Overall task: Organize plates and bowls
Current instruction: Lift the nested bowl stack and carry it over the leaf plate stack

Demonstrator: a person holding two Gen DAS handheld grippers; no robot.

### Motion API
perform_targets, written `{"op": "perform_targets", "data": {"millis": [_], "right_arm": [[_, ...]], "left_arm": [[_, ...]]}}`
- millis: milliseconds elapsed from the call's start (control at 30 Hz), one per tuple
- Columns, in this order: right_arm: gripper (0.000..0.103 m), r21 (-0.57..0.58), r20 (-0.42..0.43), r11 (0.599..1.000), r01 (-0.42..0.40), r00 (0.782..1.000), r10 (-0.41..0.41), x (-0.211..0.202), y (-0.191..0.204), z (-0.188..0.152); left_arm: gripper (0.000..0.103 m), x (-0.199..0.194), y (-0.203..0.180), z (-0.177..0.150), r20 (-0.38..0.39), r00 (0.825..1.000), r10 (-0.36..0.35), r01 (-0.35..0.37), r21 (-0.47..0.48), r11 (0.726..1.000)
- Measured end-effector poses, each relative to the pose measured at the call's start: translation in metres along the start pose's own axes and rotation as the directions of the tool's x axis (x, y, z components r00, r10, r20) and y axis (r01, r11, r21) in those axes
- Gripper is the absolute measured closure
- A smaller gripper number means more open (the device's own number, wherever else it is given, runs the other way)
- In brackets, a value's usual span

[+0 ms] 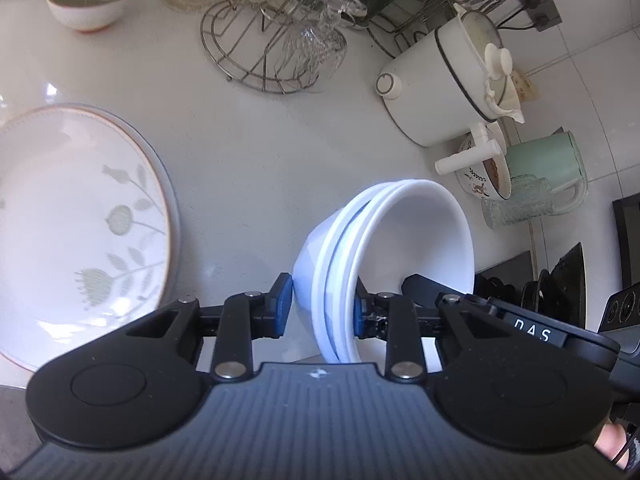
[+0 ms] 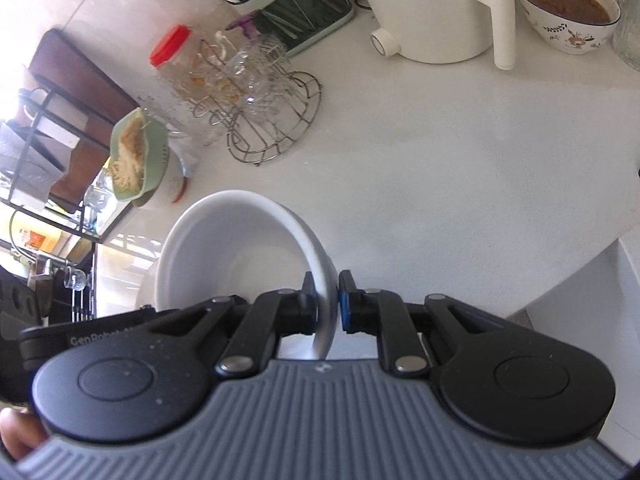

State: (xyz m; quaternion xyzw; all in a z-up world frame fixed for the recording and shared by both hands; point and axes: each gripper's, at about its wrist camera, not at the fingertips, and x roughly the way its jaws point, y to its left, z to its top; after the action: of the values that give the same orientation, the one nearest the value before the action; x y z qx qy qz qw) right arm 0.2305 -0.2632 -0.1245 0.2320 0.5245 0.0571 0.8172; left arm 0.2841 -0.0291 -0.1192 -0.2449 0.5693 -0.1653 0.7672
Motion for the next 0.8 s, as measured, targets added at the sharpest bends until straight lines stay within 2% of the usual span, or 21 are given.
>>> {"op": "perform_targets", "data": {"millis": [200,533,800], "right_arm": [[0.089,-0.003,0.024,1.000,0.002,1.000,-0.002,-0.007,0.029,-0.013],[0.088,-0.130,0.054,0.991,-0.025,0.998,0.032,-0.013,0.078,-0.030],[0.088,-0.121,0.078,0.991,-0.062,0.994,0.072,-0.008,0.101,-0.040]], "left_arm": [[0.069,-0.033,0.013,0.007,0.016,1.000,0.001,-0.001,0.021,1.000],[0.069,-0.081,0.040,0.002,0.099,0.995,-0.002,-0.001,0.032,0.999],[0.068,-0.105,0.066,-0.004,0.117,0.993,-0.003,-0.002,0.046,0.999]]}}
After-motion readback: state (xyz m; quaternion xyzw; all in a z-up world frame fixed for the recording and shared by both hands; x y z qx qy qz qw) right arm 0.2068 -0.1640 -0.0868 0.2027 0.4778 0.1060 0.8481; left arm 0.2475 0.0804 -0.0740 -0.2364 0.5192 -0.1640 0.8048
